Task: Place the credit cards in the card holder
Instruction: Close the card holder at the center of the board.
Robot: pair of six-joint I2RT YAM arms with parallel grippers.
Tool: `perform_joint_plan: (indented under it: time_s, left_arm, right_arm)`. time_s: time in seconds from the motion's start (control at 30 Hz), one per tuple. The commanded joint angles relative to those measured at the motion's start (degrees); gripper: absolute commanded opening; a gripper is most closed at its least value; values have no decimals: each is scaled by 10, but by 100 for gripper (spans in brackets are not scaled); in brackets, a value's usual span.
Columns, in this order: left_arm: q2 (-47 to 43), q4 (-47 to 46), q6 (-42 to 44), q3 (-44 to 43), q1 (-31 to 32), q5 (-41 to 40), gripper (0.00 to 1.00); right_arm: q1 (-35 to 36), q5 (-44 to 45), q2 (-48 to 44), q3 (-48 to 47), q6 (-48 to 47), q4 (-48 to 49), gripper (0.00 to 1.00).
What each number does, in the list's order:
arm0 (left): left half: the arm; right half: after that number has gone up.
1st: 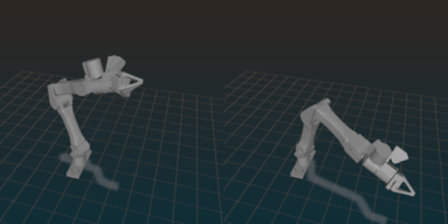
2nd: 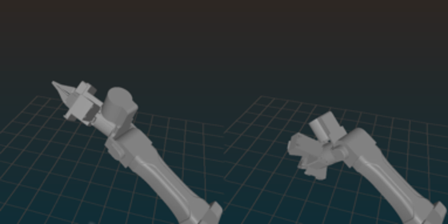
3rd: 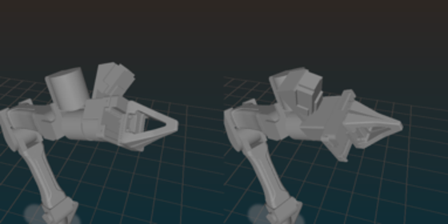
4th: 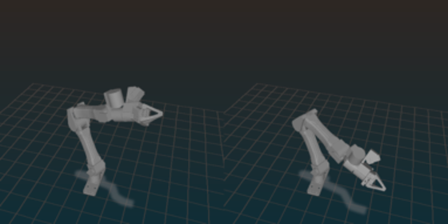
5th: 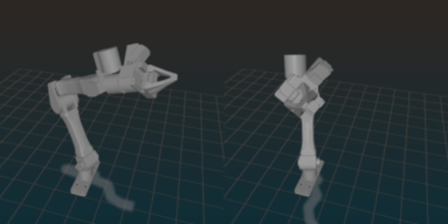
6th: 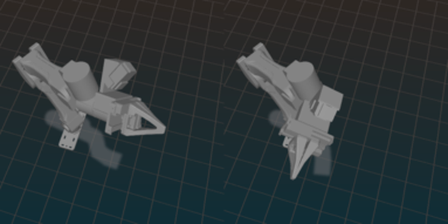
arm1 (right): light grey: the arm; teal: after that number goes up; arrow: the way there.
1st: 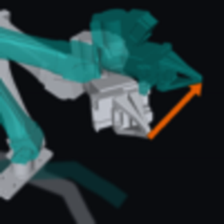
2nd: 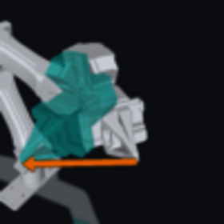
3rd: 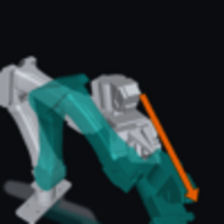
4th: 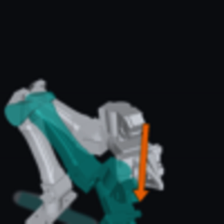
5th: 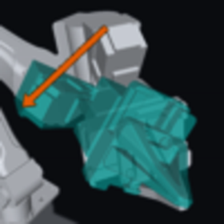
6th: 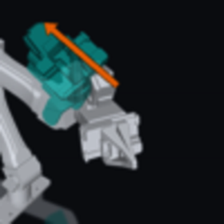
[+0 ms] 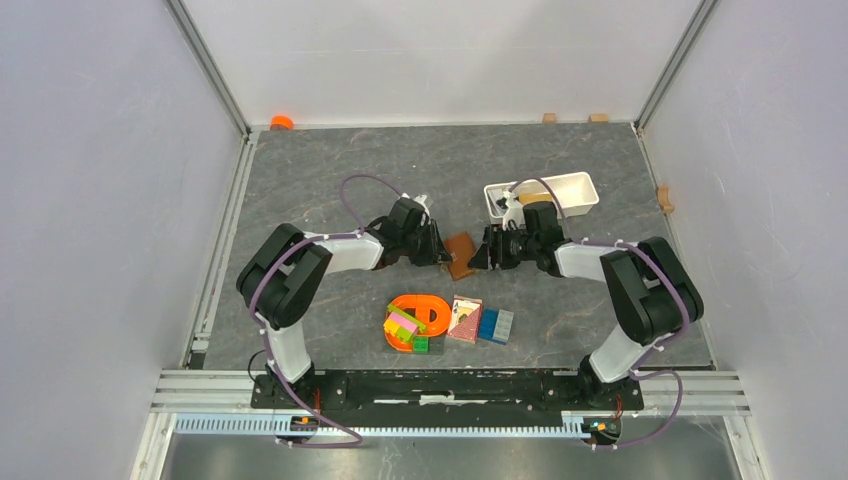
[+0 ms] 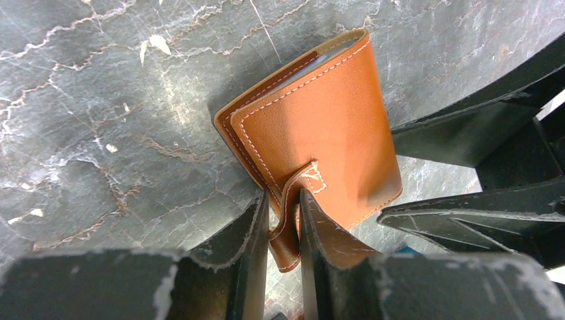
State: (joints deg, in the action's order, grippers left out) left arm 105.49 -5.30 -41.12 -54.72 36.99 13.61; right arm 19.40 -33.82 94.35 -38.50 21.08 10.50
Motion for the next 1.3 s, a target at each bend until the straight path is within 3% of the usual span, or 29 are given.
perform_joint_plan:
  time_s: [0.0, 0.1, 0.27, 0.33, 0.37, 0.53, 0.63, 0.77, 0.93, 1.03, 1.27]
  left_arm:
    - [33, 34, 30, 24, 1, -35, 22]
    - [33, 23, 24, 32, 1, -34, 21]
    - [16, -8, 12, 50, 1, -28, 20]
    - [-14, -4, 13, 50, 1, -43, 29]
    - [-38, 5, 14, 46, 1, -55, 38]
    - [-155, 91, 23, 6, 0, -132, 58]
    - [-209, 104, -2, -9, 0, -160, 61]
    - [-254, 56, -76, 6, 1, -139, 66]
    - [-274, -76, -167, 55, 12, -109, 70]
    - [-261, -93, -177, 54, 24, -96, 76]
    - [-236, -91, -179, 51, 43, -103, 78]
  right_arm:
    - [25, -4, 35, -7, 37, 56, 60]
    - [39, -6, 52, -11, 53, 91, 50]
    - [45, -1, 46, -6, 72, 132, 12]
    - [45, 10, 19, -11, 59, 121, 2]
    - [46, 20, 6, -15, 46, 110, 0]
    - [63, 120, -74, -44, -47, 19, 0]
    - [99, 218, -123, -52, -91, -18, 0]
    - [157, 355, -181, -51, -116, -34, 0]
    - [230, 488, -226, -53, -125, -47, 0]
    - [276, 552, -224, -68, -133, -61, 0]
    - [378, 678, -191, -108, -154, -82, 0]
